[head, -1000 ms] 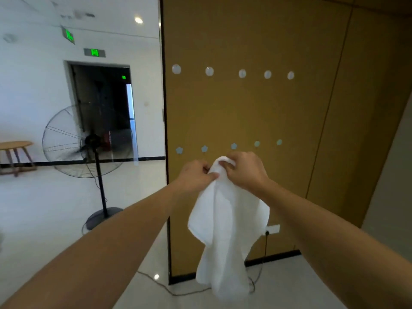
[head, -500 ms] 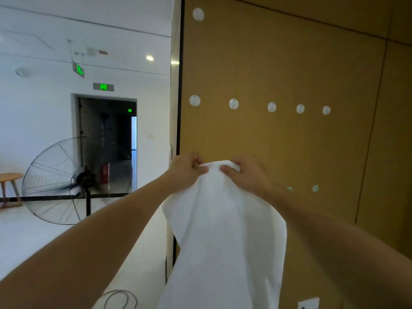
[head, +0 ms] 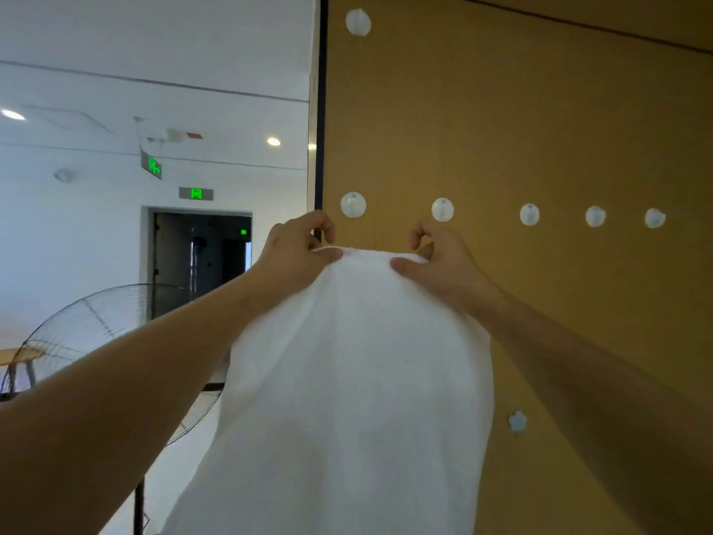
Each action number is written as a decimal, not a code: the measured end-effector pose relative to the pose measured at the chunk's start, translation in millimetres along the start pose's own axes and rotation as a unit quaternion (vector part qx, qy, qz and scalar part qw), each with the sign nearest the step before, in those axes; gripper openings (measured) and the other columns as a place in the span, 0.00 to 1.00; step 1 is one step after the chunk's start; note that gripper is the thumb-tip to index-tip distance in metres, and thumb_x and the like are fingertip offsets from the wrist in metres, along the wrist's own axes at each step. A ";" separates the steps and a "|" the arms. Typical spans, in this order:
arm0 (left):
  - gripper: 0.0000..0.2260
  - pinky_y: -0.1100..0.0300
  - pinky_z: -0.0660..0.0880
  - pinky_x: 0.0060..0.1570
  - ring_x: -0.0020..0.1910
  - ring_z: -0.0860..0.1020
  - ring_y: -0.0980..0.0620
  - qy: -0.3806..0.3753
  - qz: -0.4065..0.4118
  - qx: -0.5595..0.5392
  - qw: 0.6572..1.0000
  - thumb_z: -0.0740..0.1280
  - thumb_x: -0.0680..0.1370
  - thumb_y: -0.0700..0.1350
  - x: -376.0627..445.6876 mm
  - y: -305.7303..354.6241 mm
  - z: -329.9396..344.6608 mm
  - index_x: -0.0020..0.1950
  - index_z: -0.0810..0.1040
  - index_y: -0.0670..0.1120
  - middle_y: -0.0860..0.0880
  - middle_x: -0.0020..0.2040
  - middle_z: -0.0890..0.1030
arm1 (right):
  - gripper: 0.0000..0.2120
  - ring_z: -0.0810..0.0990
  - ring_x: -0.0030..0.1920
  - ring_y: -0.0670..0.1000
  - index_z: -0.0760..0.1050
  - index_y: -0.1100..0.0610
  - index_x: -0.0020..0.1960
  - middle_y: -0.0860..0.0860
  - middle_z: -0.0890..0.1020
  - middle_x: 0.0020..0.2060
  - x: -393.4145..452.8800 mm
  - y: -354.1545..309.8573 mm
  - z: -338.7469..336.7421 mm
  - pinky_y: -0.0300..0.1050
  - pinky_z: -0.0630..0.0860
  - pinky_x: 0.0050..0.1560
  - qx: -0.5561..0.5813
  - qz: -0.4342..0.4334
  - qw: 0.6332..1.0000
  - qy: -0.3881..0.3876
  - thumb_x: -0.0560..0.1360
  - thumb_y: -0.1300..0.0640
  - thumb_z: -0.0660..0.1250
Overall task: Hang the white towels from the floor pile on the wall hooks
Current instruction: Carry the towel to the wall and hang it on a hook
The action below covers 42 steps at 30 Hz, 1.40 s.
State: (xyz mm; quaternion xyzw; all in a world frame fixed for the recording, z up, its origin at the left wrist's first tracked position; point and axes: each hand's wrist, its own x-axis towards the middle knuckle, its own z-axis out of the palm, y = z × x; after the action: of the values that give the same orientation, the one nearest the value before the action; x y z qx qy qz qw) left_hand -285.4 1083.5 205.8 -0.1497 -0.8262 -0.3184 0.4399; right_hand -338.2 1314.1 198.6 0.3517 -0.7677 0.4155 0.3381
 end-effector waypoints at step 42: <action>0.11 0.61 0.64 0.53 0.56 0.69 0.50 0.166 0.027 0.168 0.971 0.61 0.78 0.44 139.3 -71.8 98.5 0.51 0.82 0.46 0.52 0.55 0.73 | 0.15 0.72 0.48 0.48 0.82 0.48 0.55 0.46 0.77 0.48 167.3 93.8 84.7 0.44 0.67 0.47 -0.086 -0.095 0.989 0.071 0.78 0.43 0.60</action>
State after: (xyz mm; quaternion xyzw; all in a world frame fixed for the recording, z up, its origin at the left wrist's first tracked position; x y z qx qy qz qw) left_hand -464.6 1089.7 251.6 -0.0410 -0.7792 -0.1836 0.5979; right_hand -522.1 1234.8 260.7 0.3625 -0.7379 0.3374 0.4585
